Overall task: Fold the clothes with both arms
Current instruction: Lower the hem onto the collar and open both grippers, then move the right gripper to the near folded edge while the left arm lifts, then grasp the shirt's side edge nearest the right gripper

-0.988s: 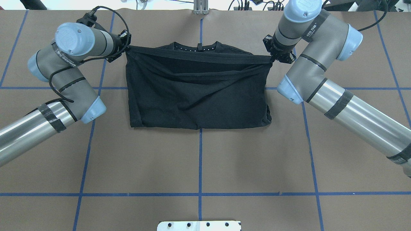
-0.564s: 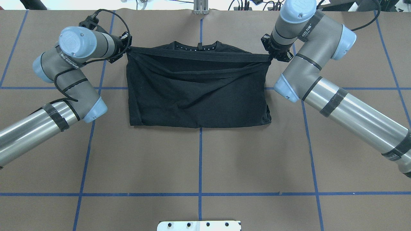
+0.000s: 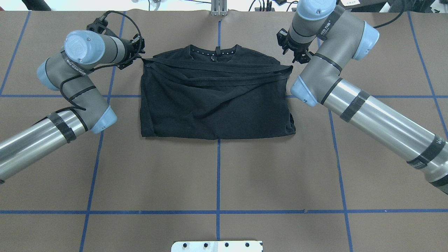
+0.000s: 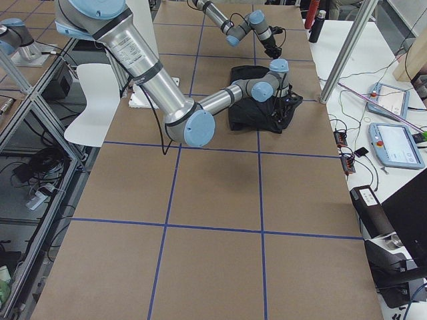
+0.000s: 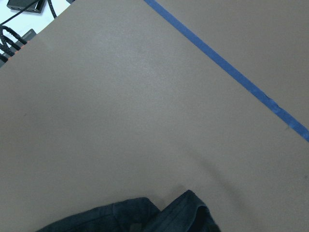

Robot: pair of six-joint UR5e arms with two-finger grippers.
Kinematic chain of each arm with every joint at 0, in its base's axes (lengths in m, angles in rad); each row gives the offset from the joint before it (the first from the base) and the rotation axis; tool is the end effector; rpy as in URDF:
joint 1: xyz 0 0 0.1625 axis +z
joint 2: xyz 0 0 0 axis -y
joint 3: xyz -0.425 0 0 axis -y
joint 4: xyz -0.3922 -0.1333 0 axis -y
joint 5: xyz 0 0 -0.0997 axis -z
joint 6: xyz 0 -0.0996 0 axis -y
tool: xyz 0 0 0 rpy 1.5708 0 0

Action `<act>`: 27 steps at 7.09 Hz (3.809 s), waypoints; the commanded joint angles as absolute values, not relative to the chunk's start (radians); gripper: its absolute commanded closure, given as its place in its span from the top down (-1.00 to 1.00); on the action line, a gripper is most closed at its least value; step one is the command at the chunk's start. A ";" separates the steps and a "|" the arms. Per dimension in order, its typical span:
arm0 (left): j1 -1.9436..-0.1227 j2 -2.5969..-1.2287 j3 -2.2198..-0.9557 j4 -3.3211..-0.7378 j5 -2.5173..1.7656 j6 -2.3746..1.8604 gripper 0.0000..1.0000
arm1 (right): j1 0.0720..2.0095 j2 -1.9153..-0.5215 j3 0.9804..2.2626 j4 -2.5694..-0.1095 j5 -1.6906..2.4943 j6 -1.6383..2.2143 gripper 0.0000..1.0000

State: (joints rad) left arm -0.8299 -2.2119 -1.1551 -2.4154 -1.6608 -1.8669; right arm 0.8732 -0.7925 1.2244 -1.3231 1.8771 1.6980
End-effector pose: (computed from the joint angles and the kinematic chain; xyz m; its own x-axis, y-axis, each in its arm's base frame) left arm 0.4289 -0.6531 0.3756 0.1110 -0.5520 -0.8264 0.7466 0.5952 -0.2972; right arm -0.4295 -0.6732 0.3122 0.4184 0.6874 0.5936 -0.6674 0.6760 -0.3124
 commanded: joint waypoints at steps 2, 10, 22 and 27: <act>-0.867 -2.206 -1.202 -2.445 -1.672 -1.865 0.30 | 0.823 -0.884 1.402 -1.318 1.872 1.779 0.60; -0.864 -2.137 -1.293 -2.442 -1.663 -1.870 0.30 | 0.533 -1.261 1.785 -1.186 1.657 2.092 0.72; -0.864 -2.106 -1.296 -2.444 -1.663 -1.865 0.30 | 0.472 -1.305 1.809 -1.195 1.608 2.075 -1.00; -0.865 -2.105 -1.318 -2.442 -1.664 -1.870 0.30 | 0.479 -1.492 2.074 -1.200 1.678 2.078 -1.00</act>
State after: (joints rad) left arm -0.8650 -2.1047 -1.3111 -2.4427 -1.6640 -1.8671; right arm 0.4796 -1.4421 2.0002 -1.1990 1.6562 2.0726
